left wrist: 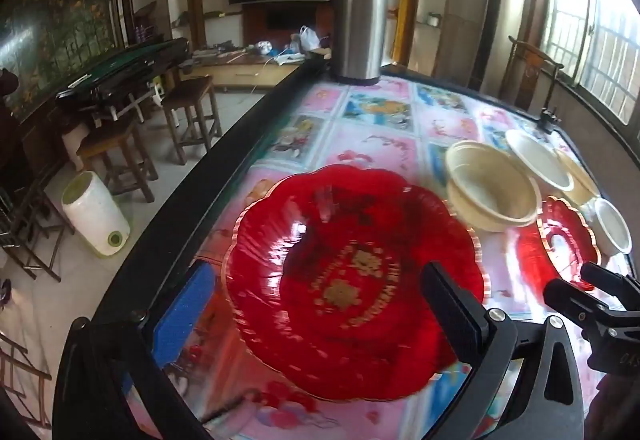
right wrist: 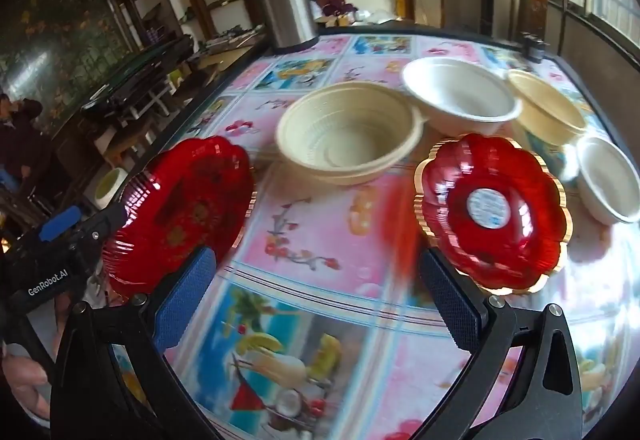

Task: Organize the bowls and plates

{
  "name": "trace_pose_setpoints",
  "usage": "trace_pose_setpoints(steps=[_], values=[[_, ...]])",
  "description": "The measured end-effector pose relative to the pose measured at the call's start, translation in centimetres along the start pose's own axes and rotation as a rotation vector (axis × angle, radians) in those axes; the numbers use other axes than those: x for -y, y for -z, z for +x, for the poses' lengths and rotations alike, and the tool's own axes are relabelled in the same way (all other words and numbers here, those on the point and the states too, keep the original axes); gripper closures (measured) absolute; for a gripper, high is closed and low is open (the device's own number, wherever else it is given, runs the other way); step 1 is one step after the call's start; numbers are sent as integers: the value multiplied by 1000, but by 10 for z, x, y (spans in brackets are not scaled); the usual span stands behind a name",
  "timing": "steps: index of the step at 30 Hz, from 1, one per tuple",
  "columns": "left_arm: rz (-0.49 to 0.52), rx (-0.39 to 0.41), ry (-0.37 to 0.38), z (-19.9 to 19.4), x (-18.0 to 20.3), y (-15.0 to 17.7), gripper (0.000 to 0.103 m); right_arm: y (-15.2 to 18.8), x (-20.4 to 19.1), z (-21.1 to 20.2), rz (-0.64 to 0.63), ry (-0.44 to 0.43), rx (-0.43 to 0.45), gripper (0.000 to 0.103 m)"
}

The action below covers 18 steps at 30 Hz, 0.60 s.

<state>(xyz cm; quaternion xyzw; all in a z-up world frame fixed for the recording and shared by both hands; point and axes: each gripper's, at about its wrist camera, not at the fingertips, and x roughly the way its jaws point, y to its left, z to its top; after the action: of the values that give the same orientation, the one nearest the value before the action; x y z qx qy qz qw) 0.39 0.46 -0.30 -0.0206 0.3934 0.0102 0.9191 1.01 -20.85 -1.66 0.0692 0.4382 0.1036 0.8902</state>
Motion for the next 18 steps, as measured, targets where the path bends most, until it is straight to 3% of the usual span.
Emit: trace_pose_setpoints(steps=[11,13,15,16,18], values=[[-72,-155,43,39,-20,3,1,-17,-22,64,17,-54,-113,0],[-55,-159,31,46,-18,4,1,-18,-25,71,15,-81,-138,9],[-34,-167,20,54,-16,6,2,-19,-30,79,-8,-78,-153,31],[-31,-183,18,59,-14,7,10,-19,-31,83,-18,-74,-163,37],[-11,-205,-23,63,-13,9,35,-17,-35,93,-24,-115,-196,73]])
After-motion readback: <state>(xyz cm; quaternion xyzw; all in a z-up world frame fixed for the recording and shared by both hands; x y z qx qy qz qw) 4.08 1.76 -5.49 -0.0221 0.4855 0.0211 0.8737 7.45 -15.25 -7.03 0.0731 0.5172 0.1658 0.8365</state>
